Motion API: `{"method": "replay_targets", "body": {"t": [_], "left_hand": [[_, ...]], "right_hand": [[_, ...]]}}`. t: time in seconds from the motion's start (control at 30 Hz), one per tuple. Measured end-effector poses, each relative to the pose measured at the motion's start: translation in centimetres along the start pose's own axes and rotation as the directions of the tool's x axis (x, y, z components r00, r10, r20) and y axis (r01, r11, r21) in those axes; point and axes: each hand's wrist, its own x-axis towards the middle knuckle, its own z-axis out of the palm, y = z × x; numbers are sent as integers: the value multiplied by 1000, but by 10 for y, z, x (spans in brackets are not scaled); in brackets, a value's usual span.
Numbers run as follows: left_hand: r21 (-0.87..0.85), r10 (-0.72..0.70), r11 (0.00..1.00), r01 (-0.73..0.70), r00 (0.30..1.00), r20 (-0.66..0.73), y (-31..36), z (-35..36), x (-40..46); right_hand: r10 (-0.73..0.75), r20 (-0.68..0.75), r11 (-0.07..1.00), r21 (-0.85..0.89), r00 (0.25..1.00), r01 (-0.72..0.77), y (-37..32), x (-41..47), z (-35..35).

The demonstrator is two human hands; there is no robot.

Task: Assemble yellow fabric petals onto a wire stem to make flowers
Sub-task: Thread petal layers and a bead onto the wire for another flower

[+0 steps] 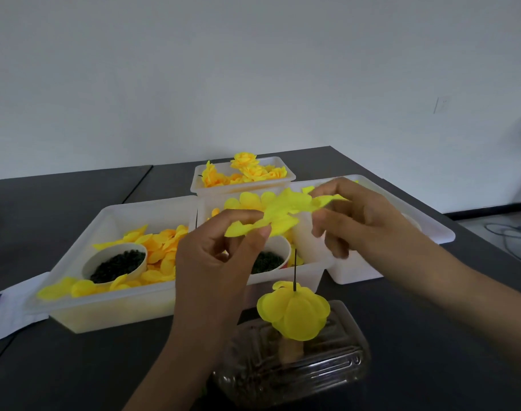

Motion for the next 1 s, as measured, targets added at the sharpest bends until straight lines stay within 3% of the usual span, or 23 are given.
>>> {"method": "replay_targets", "body": {"t": [0.07,0.13,0.17,0.37,0.53,0.6,0.7,0.8,0.9,1.0], "left_hand": [[4,55,998,-55,998,-4,0,1,-1],[36,115,993,-116,993,26,-2,2,-4],[66,151,986,-154,987,46,-4,2,-5],[158,247,953,-257,966,82,-16,4,-9],[200,270,940,-277,961,61,-27,3,-11],[199,256,945,-259,966,42,-28,4,-10],[69,121,990,-126,990,66,-26,8,-6],[-111,-201,969,220,966,160,-32,8,-1],[-49,-532,830,556,815,230,-39,6,4],[-54,-659,708,704,687,305,-41,7,6]], "right_hand": [[275,130,899,317,953,-302,1,0,-3],[374,276,725,509,885,-465,-1,-3,-3],[385,299,688,537,873,-487,-1,-4,-3],[302,207,832,419,931,-363,12,-6,-4],[319,323,828,363,891,-428,22,-10,-5],[268,327,884,290,906,-366,24,-15,-7],[191,274,910,311,942,-275,24,-22,-5],[148,179,922,330,973,-201,23,-26,0],[117,84,930,340,990,-138,24,-31,5],[130,-7,930,348,991,-120,27,-35,10]]}}
